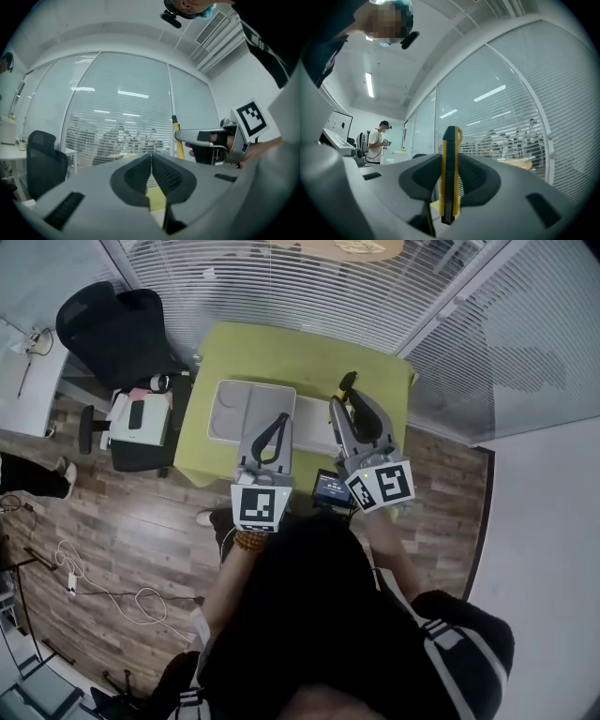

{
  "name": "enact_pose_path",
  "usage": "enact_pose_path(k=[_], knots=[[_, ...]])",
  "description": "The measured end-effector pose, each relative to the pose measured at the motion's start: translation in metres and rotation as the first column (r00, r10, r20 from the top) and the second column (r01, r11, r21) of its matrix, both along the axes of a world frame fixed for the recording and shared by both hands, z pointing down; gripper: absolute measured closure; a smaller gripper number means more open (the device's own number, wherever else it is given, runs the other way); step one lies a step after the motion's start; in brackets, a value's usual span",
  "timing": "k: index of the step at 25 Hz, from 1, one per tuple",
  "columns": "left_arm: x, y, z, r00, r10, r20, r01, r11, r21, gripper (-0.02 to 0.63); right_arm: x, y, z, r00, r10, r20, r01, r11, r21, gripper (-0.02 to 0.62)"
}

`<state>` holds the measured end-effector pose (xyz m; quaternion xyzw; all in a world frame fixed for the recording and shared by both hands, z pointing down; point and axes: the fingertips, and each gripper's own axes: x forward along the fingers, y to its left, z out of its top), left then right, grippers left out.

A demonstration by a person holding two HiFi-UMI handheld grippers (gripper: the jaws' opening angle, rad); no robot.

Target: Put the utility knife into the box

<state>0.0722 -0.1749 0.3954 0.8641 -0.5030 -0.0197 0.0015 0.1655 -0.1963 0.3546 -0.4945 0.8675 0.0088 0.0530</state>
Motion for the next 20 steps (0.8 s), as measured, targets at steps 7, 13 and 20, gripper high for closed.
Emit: enact_pose_path(k=[7, 13, 20], knots=[[0.001, -0.007, 0.006, 1.000, 0.005, -0.008, -0.005, 1.000, -0.019, 0.591, 0.008, -0.003, 0.003, 1.000, 0.017, -0.026, -0.017, 1.000, -0.004, 0.485], [0.009, -0.011, 0.008, 0.999, 0.032, -0.002, -0.032, 0.999, -0.024, 0.591, 0.017, -0.010, 0.008, 0.999, 0.038, -0.026, -0.039, 0.999, -0.017, 0.485], [0.011, -0.013, 0.010, 0.999, 0.039, 0.008, -0.039, 0.999, -0.030, 0.591, 0.022, -0.016, 0.021, 0.999, 0.041, -0.001, -0.041, 0.997, -0.059, 0.485]])
